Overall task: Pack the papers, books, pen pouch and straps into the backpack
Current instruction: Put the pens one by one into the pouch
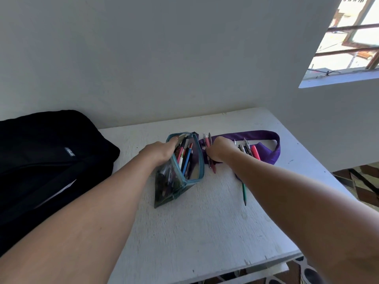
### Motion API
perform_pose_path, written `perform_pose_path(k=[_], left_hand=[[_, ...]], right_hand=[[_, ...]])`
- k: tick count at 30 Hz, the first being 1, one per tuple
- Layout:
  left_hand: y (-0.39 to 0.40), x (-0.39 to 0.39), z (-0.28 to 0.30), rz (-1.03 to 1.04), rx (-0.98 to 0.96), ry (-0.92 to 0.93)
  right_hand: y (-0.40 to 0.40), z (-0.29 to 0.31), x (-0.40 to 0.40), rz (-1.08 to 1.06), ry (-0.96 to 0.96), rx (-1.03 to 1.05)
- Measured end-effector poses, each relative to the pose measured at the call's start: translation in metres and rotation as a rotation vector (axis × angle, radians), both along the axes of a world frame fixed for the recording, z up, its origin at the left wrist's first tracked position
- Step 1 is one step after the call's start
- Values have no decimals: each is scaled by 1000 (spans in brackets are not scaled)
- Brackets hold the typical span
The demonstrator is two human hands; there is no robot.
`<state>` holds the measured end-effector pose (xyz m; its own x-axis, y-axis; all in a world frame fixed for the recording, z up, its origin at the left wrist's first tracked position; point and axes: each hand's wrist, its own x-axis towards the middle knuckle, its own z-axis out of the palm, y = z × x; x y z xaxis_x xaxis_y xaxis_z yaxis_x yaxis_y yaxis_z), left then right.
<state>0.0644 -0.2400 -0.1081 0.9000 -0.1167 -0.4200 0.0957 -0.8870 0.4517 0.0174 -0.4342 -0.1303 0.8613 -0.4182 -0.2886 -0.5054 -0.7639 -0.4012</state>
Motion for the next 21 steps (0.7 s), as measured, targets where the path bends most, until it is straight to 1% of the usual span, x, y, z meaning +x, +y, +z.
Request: perform_pose_path(k=[3,6,8,9,11,13,15,16,19,20,21], left_hand=[[1,-2,2,-1,-4,-2],[2,-3,3,-10,-4,-2],[2,-3,3,-14,-9,2],[2,-3,3,-14,-19,2],[4,-3,3,-10,-42,3],[6,-2,2,-12,-74,4],[8,-1,2,-6,-116,20],[10,-1,3,0,-132,29],[11,1,5,14,-152,62],[12,0,7,24,-170,85],[13,1,8,45,-195,119]], right_hand=[[-1,8,1,-34,-13,41],[-4,12,0,-80,-93,71],[0,16,0,-114,-228,138],[5,20,1,-109,-322,224],[23,32,-1,-36,-493,410],[42,43,-6,99,-611,455],[52,39,-10,244,-692,404],[54,32,-13,318,-726,338],[44,3,-20,533,-862,25],[41,-5,-23,563,-863,-67],[38,-12,-22,572,-818,-148]])
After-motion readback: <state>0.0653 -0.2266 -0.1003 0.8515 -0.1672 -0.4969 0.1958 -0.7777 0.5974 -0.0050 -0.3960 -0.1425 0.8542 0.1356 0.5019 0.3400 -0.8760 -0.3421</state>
